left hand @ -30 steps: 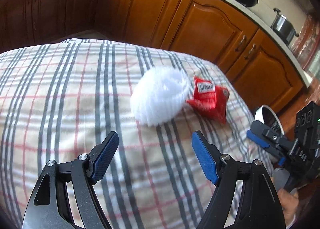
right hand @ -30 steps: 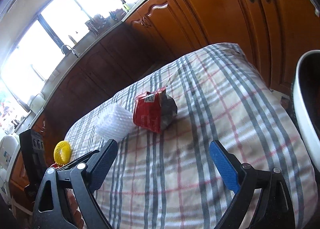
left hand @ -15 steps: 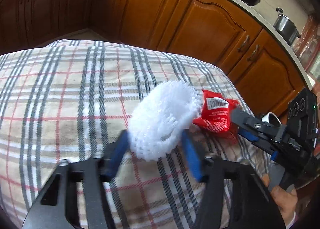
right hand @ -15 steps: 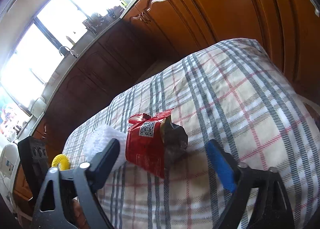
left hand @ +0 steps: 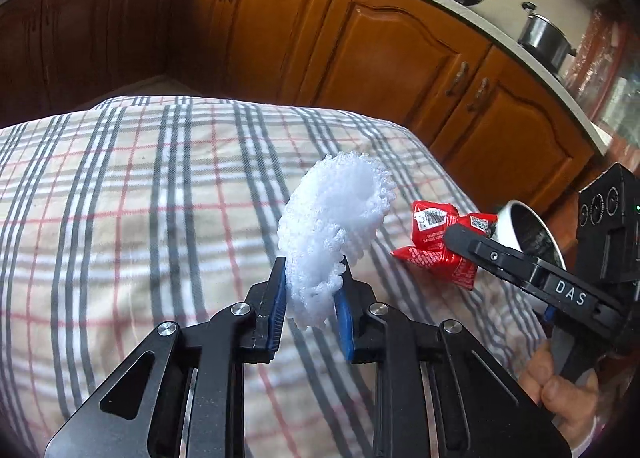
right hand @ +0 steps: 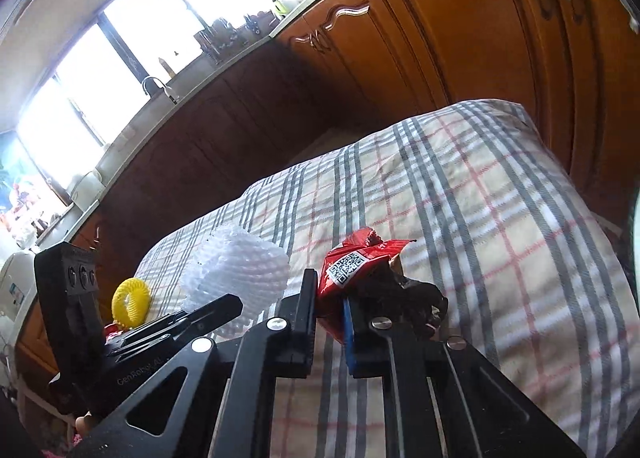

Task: Collect trash
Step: 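Grasp the white foam net with the left tool while the right tool grasps the red bag, then carry foam net and red bag over the bin and open both tools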

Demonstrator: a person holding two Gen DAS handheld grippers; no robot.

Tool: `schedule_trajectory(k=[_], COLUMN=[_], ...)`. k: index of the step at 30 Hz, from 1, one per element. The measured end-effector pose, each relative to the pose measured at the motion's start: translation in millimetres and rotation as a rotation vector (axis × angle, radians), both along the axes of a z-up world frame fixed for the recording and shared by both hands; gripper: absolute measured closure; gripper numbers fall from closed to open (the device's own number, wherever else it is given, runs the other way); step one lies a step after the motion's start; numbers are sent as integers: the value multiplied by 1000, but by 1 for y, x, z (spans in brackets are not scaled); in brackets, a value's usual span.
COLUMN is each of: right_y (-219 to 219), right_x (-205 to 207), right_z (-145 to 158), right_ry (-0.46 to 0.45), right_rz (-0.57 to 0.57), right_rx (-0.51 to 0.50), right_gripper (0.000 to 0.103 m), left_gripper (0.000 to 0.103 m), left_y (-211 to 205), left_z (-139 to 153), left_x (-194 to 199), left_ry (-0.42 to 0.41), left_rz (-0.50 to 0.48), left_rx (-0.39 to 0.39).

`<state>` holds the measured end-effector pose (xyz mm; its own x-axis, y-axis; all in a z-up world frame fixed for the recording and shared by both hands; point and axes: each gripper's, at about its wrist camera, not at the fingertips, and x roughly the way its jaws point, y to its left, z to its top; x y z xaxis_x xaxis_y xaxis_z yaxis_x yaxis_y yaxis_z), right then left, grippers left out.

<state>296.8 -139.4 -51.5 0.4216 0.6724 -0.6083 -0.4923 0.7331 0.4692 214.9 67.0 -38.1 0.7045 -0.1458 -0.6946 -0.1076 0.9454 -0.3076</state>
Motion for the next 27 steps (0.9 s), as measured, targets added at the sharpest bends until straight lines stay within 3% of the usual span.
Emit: schedule_trajectory(k=[9,27], right_y=[-50,-158], right_x=[-28,-68], right_z=[8,35], right_ry=[31,-37], right_rz=[-34,-208], right_rx=[67,114], right_gripper=[92,92], left_gripper=[83,83], left_y=[-54,-143], left_z=[14,27], left_x=[-24,-31], left_ry=[-29,-39], left_rz=[-111,-284], left_rx=[36,81])
